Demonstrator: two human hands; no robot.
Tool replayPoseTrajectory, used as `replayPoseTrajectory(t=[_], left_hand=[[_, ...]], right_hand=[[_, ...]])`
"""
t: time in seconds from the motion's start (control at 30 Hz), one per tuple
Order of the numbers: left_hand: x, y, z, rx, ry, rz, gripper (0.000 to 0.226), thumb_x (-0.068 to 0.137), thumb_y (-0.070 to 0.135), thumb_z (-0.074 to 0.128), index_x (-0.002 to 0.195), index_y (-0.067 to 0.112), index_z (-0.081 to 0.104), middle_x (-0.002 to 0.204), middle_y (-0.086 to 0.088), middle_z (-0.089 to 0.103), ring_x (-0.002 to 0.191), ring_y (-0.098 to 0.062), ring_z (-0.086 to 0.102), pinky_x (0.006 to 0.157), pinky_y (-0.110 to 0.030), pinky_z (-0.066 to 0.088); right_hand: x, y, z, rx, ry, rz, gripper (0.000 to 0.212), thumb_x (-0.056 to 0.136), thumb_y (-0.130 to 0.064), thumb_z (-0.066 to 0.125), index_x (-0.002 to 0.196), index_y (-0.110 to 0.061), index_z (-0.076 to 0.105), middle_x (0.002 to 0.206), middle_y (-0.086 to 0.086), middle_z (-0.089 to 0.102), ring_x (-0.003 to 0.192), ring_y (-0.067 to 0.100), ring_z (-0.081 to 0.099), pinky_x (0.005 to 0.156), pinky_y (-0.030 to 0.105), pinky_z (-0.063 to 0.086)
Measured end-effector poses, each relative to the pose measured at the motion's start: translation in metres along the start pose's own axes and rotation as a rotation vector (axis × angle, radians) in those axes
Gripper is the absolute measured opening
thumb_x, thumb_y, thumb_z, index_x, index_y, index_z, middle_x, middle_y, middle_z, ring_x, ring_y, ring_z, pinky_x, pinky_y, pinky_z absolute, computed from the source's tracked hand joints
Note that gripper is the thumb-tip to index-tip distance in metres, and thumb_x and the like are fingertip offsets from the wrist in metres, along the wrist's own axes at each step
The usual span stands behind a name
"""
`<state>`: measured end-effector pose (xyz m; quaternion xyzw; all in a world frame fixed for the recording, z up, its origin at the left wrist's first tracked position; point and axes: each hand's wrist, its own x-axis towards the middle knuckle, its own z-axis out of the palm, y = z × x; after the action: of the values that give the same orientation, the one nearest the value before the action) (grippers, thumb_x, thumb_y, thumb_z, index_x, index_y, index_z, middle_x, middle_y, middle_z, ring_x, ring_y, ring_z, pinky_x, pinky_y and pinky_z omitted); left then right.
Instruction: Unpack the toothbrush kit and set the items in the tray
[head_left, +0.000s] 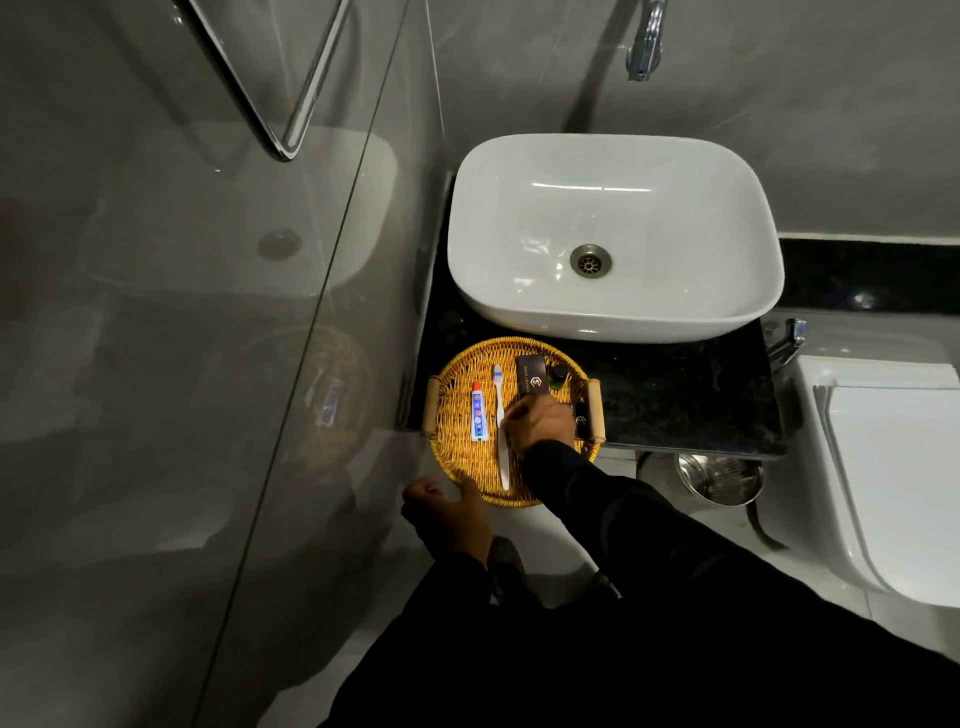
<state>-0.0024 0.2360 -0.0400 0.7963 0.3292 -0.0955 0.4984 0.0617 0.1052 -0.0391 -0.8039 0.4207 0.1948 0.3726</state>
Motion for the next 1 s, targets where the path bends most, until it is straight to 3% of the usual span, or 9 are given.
replayPoseTrajectory(t=[0.13, 0.23, 0.4, 0.5, 0.63, 0.73, 0.83, 0.9, 1.0], left_hand=[[0.002, 0.004, 0.002, -0.009, -0.019, 0.065, 0.041, 0.086, 0.020, 0.070, 0.119, 0.006, 0.050, 0.113, -0.007, 0.047, 0.100, -0.022, 0.053, 0.078, -0.031, 0.041], [0.002, 0.008, -0.001, 0.116, 0.089, 0.312, 0.047, 0.082, 0.021, 0.072, 0.122, 0.003, 0.054, 0.121, -0.016, 0.053, 0.108, -0.031, 0.057, 0.082, -0.032, 0.044], [0.008, 0.026, -0.010, 0.349, 0.118, 0.746, 0.062, 0.077, 0.023, 0.069, 0.135, 0.009, 0.049, 0.139, -0.015, 0.048, 0.126, -0.031, 0.046, 0.098, -0.041, 0.040], [0.016, 0.033, -0.005, 0.455, 0.067, 0.773, 0.073, 0.082, 0.026, 0.067, 0.148, 0.015, 0.036, 0.152, -0.015, 0.038, 0.140, -0.032, 0.036, 0.112, -0.049, 0.033], [0.023, 0.042, 0.006, 0.540, -0.030, 0.717, 0.079, 0.087, 0.033, 0.063, 0.155, 0.014, 0.027, 0.160, -0.013, 0.030, 0.147, -0.032, 0.030, 0.118, -0.048, 0.028], [0.023, 0.046, 0.016, 0.548, -0.092, 0.646, 0.081, 0.091, 0.035, 0.060, 0.158, 0.013, 0.020, 0.163, -0.011, 0.025, 0.149, -0.030, 0.027, 0.119, -0.045, 0.026], [0.024, 0.051, 0.020, 0.548, -0.094, 0.617, 0.079, 0.092, 0.035, 0.059, 0.158, 0.013, 0.020, 0.163, -0.010, 0.025, 0.149, -0.029, 0.027, 0.119, -0.044, 0.026], [0.022, 0.055, 0.020, 0.552, -0.096, 0.618, 0.078, 0.093, 0.034, 0.058, 0.158, 0.012, 0.020, 0.163, -0.010, 0.024, 0.149, -0.029, 0.026, 0.120, -0.043, 0.026], [0.024, 0.058, 0.020, 0.575, -0.098, 0.623, 0.078, 0.093, 0.034, 0.058, 0.157, 0.012, 0.021, 0.163, -0.010, 0.024, 0.149, -0.029, 0.025, 0.119, -0.043, 0.026]], right_hand=[[-0.007, -0.001, -0.001, -0.014, 0.024, -0.036, 0.027, 0.092, -0.028, 0.067, 0.114, -0.011, 0.068, 0.111, 0.010, 0.071, 0.102, 0.024, 0.068, 0.082, 0.031, 0.055], [-0.022, 0.000, -0.008, 0.028, 0.066, -0.138, 0.017, 0.095, -0.029, 0.063, 0.109, -0.020, 0.067, 0.107, 0.007, 0.070, 0.090, 0.019, 0.064, 0.079, 0.029, 0.054], [-0.048, 0.024, -0.044, -0.065, 0.355, -0.600, 0.027, 0.094, -0.017, 0.059, 0.119, -0.024, 0.067, 0.115, 0.002, 0.071, 0.108, 0.019, 0.061, 0.095, 0.029, 0.046], [-0.055, 0.047, -0.067, -0.147, 0.521, -0.572, 0.052, 0.087, -0.010, 0.063, 0.137, -0.023, 0.056, 0.146, 0.010, 0.052, 0.134, 0.031, 0.044, 0.110, 0.049, 0.039], [-0.050, 0.060, -0.080, -0.128, 0.240, -0.264, 0.066, 0.098, -0.015, 0.057, 0.156, -0.027, 0.027, 0.165, 0.012, 0.020, 0.146, 0.033, 0.035, 0.116, 0.048, 0.035], [-0.048, 0.063, -0.078, -0.073, 0.182, -0.261, 0.055, 0.102, -0.022, 0.051, 0.153, -0.027, 0.032, 0.155, 0.010, 0.043, 0.132, 0.031, 0.053, 0.109, 0.046, 0.046], [-0.049, 0.059, -0.083, 0.006, 0.173, -0.255, 0.034, 0.103, -0.024, 0.045, 0.137, -0.026, 0.049, 0.126, 0.007, 0.064, 0.115, 0.027, 0.064, 0.096, 0.035, 0.052], [-0.051, 0.056, -0.089, -0.020, 0.174, -0.262, 0.026, 0.102, -0.019, 0.049, 0.126, -0.021, 0.056, 0.112, 0.006, 0.067, 0.102, 0.023, 0.065, 0.086, 0.029, 0.050], [-0.049, 0.053, -0.094, -0.048, 0.185, -0.284, 0.032, 0.095, -0.009, 0.058, 0.126, -0.018, 0.059, 0.115, 0.009, 0.069, 0.106, 0.028, 0.067, 0.090, 0.034, 0.053]])
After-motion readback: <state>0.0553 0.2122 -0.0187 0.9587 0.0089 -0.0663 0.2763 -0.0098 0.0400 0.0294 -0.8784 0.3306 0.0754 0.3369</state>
